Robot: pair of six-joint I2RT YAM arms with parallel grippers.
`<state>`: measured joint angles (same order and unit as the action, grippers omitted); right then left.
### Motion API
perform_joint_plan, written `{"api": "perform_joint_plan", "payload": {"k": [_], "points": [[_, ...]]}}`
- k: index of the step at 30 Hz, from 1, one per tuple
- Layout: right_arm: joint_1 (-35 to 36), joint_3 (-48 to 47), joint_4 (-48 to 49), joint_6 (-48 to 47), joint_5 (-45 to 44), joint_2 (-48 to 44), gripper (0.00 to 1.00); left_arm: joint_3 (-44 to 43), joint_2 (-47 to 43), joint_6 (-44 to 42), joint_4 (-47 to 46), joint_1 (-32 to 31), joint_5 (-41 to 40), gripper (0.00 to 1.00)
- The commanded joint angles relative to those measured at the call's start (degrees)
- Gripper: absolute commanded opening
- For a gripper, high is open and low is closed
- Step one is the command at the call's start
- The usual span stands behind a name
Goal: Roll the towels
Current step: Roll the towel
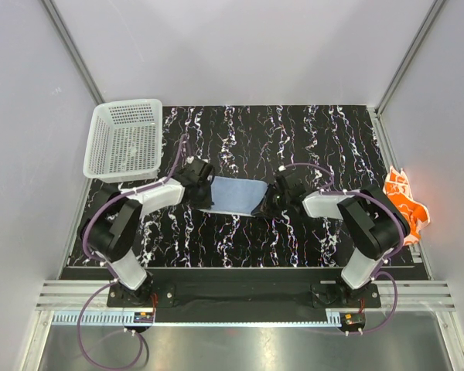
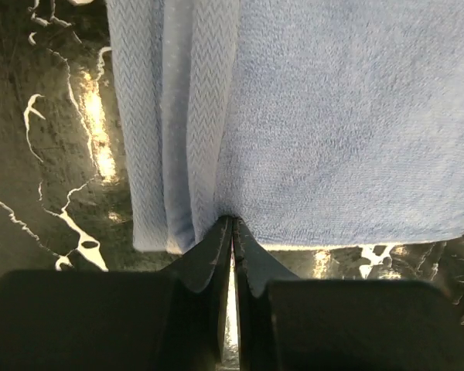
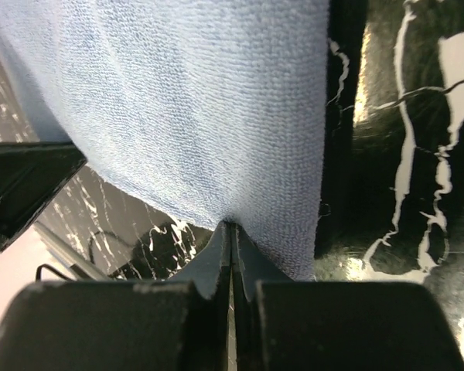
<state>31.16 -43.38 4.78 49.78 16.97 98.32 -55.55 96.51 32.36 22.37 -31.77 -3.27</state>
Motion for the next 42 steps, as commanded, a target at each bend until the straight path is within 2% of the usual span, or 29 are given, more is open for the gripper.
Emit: {"api": "perform_joint_plan", "payload": {"k": [1,5,11,13,18,21,24,25,26,27,28,29,32,37,42], "points": [[0.2,4.1,0.7,0.2,-0.9,2.1,0.0,4.3,-1.4,1.8,-3.9,2.2,1.7,0.09],[0.2,7.9,2.7,1.3,-0.3,2.5,0.0,8.0,-2.3,2.8,-6.5,5.0,2.9,0.09],[3.0,13.2,5.6,4.1,0.2,0.6,0.0,8.7,-2.6,0.9,-5.8,5.3,1.9,0.09],[5.6,12.9,0.3,5.1,-2.2,-1.8,0.0,8.4,-2.6,0.2,-4.9,5.3,0.5,0.09],[17.0,7.3,-15.6,7.6,-11.3,-9.7,0.0,7.7,-4.0,-0.3,-3.8,5.3,-1.6,0.11],[17.7,3.7,-21.5,7.4,-13.6,-15.4,0.0,6.4,-5.6,-0.4,-1.7,5.1,-3.1,0.11],[17.5,-2.3,-28.3,4.0,-20.7,-19.8,0.02,5.5,-9.0,-0.6,1.3,4.5,-5.1,0.2],[15.9,-4.1,-29.7,1.1,-21.5,-20.1,0.06,4.7,-9.9,-0.6,3.1,4.2,-5.4,0.33],[14.5,-7.8,-31.4,0.0,-22.0,-19.8,0.25,4.1,-11.9,-0.5,4.2,4.1,-5.3,0.44],[13.1,-9.4,-33.9,-1.2,-21.8,-19.0,0.36,3.4,-12.8,-0.6,5.5,3.9,-4.6,0.53],[10.0,-10.7,-34.2,-3.0,-21.5,-18.6,0.46,2.1,-13.8,-0.9,7.8,3.5,-4.4,0.67],[8.6,-11.7,-33.8,-3.7,-20.2,-18.1,0.59,1.3,-15.6,-1.2,9.0,3.3,-4.1,0.73],[3.3,-13.6,-30.5,-5.7,-15.7,-14.5,0.61,-1.9,-18.6,-2.8,14.6,2.9,-3.8,0.96],[2.4,-18.9,-28.2,-7.8,-12.9,-3.6,0.62,-3.9,-22.9,-7.9,21.4,2.9,-3.4,0.99],[2.4,-21.7,-24.6,-6.9,-10.2,4.7,0.61,-1.2,-28.5,-11.8,24.1,2.9,-4.5,0.99]]}}
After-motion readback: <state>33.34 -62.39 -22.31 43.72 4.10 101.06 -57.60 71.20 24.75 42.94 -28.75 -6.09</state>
